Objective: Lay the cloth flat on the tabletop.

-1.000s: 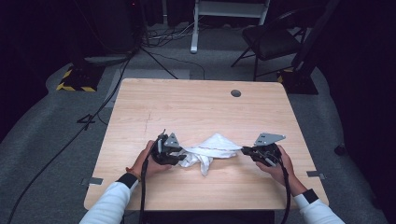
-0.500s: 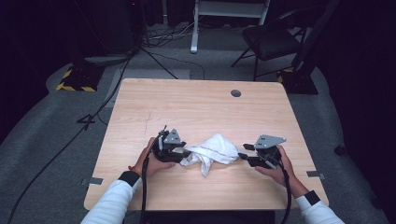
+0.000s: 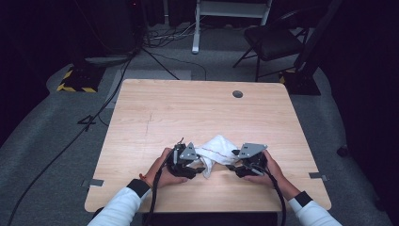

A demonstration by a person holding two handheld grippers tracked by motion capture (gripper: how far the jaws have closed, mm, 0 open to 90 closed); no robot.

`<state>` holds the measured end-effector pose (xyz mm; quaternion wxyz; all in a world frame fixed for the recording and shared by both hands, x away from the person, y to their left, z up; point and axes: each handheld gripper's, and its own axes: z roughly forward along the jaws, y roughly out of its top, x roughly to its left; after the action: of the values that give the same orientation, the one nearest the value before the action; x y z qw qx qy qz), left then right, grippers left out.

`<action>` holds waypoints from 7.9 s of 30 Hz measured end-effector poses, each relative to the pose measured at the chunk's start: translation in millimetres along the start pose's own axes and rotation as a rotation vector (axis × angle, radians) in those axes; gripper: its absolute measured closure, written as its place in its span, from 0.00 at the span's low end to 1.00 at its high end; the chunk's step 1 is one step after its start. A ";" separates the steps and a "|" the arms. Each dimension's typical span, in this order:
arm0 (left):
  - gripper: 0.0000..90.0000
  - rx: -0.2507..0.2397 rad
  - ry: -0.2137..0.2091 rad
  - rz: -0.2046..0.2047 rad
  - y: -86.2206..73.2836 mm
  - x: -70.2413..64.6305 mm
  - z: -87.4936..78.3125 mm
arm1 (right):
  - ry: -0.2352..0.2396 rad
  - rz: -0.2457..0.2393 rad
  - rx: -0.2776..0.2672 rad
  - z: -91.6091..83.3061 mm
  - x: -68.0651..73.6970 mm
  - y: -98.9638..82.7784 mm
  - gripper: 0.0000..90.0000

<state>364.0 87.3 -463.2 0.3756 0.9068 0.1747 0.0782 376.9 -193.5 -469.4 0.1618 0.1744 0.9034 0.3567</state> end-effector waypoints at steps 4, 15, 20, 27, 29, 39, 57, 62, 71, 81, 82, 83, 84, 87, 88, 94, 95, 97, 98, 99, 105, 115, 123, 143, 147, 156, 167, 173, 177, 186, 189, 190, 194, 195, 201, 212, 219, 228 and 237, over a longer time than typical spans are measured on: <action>0.60 0.006 0.000 -0.043 -8.8 7.2 -6.2 | -0.035 -0.022 0.023 9.9 1.0 1.1 0.69; 0.92 0.120 0.031 -0.008 -18.3 11.2 9.0 | -0.056 0.035 0.004 1.3 -13.3 -3.2 0.96; 0.97 0.120 0.055 0.017 -18.9 15.9 2.7 | -0.092 0.094 -0.047 -22.1 -25.0 -5.6 0.96; 0.97 0.076 0.094 0.000 -20.4 29.1 -8.8 | -0.123 0.220 -0.092 -51.5 -42.3 -15.4 0.97; 0.97 0.063 0.111 -0.004 -19.7 35.3 -9.2 | -0.125 0.224 -0.088 -52.8 -42.8 -15.9 0.97; 0.92 0.014 0.196 -0.063 -10.4 60.8 -0.8 | -0.193 0.295 -0.042 -28.4 -65.1 -13.4 0.97; 0.43 -0.043 0.114 -0.117 -9.9 22.2 -22.9 | -0.240 0.265 -0.055 -37.4 -64.8 -2.9 0.57; 0.51 -0.009 0.031 -0.115 -15.1 3.0 -19.0 | -0.103 0.140 -0.132 -49.1 -38.1 13.4 0.68; 0.56 0.066 -0.002 -0.035 -10.3 -6.1 5.8 | 0.114 -0.042 -0.054 -7.8 9.8 26.9 0.79; 0.45 -0.069 0.125 -0.158 -14.3 48.6 -16.7 | 0.123 -0.108 0.012 26.8 23.9 31.0 0.75; 0.43 -0.068 0.118 -0.162 -14.0 52.4 -14.3 | 0.114 -0.104 0.013 27.8 23.6 31.1 0.76; 0.41 -0.063 0.118 -0.156 -13.2 56.3 -10.7 | 0.109 -0.109 0.013 29.2 22.9 31.2 0.77; 0.42 -0.051 0.127 -0.135 -12.3 58.6 -7.2 | 0.096 -0.111 0.014 30.8 22.8 31.3 0.79; 0.47 -0.025 0.134 -0.114 -11.0 63.6 3.6 | 0.076 -0.123 0.023 35.0 22.5 30.8 0.85; 0.49 -0.018 0.116 -0.130 -10.4 66.2 6.8 | 0.072 -0.120 0.027 36.4 22.1 30.3 0.87; 0.52 -0.046 0.089 -0.155 -6.3 81.9 12.9 | 0.091 -0.102 -0.005 32.5 18.7 27.2 0.83; 0.49 -0.049 0.092 -0.158 -5.7 82.9 13.1 | 0.101 -0.099 -0.019 30.4 18.8 27.8 0.83; 0.42 -0.061 0.098 -0.163 -4.5 85.2 13.1 | 0.115 -0.099 -0.048 26.9 19.4 30.4 0.81; 0.40 -0.067 0.092 -0.171 -4.0 87.1 13.6 | 0.124 -0.103 -0.052 26.7 20.2 32.0 0.81; 0.40 -0.071 0.089 -0.177 -3.3 88.6 14.5 | 0.135 -0.103 -0.054 27.0 21.8 33.5 0.80; 0.56 -0.075 0.049 -0.203 -2.2 104.0 22.4 | 0.121 -0.140 -0.016 39.4 28.1 42.6 0.80; 0.92 -0.067 0.062 -0.174 -4.5 111.1 20.8 | 0.083 -0.110 -0.018 36.6 18.5 38.0 0.99; 0.95 -0.051 0.100 -0.178 -4.0 114.0 22.7 | 0.086 -0.088 -0.043 7.5 9.8 24.7 0.99; 0.96 -0.088 0.110 -0.197 -4.0 114.7 14.7 | 0.052 -0.019 0.043 -62.3 2.4 -49.4 0.99; 0.96 -0.097 0.110 -0.204 -3.7 112.9 12.9 | 0.041 -0.014 0.055 -71.0 6.0 -61.6 0.99; 0.96 -0.128 0.148 -0.241 -7.4 114.5 3.0 | -0.011 0.048 0.055 -96.7 6.4 -94.4 0.99; 0.95 -0.137 0.169 -0.245 -5.8 116.4 1.6 | -0.177 0.204 -0.007 -122.9 -14.3 -116.2 0.84; 0.95 -0.132 0.158 -0.238 -4.9 114.9 2.4 | -0.189 0.205 -0.037 -112.8 -30.4 -100.2 0.72; 0.95 -0.124 0.156 -0.233 -4.2 114.4 4.5 | -0.182 0.200 -0.039 -94.3 -47.0 -83.4 0.67; 0.95 -0.096 0.171 -0.223 -7.8 118.0 5.8 | -0.150 0.133 0.068 -32.7 -77.3 -56.2 0.57; 0.94 -0.089 0.171 -0.227 -9.5 119.4 7.3 | -0.149 0.129 0.084 -20.2 -82.2 -52.3 0.53; 0.93 -0.089 0.173 -0.229 -9.9 119.8 7.8 | -0.151 0.132 0.084 -16.6 -83.9 -50.9 0.51; 0.89 -0.072 0.171 -0.223 -11.9 120.7 9.5 | -0.166 0.150 0.109 -2.7 -90.0 -48.3 0.48; 0.86 -0.073 0.173 -0.224 -12.3 120.4 9.6 | -0.161 0.160 0.098 -1.2 -92.4 -47.9 0.51; 0.45 -0.077 0.139 -0.204 -11.6 116.3 10.9 | -0.138 0.127 0.093 0.3 -92.3 -46.2 0.84; 0.53 0.040 0.150 -0.143 -2.2 110.8 41.9 | -0.166 0.146 0.013 -15.8 -96.6 -38.5 0.96; 0.89 -0.033 0.154 -0.129 2.1 113.5 25.0 | -0.200 0.158 -0.069 -32.2 -98.5 -27.2 0.97; 0.92 -0.173 0.169 -0.117 12.4 110.9 -14.9 | -0.240 0.143 -0.136 -51.8 -97.1 -14.8 0.98; 0.92 -0.226 0.201 -0.092 33.4 104.9 -36.4 | -0.310 0.158 -0.209 -73.7 -99.6 0.5 0.98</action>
<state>459.9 128.6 -412.7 0.4588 0.8376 0.2427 0.1706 434.6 -279.3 -401.2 0.2877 0.2800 0.8092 0.4290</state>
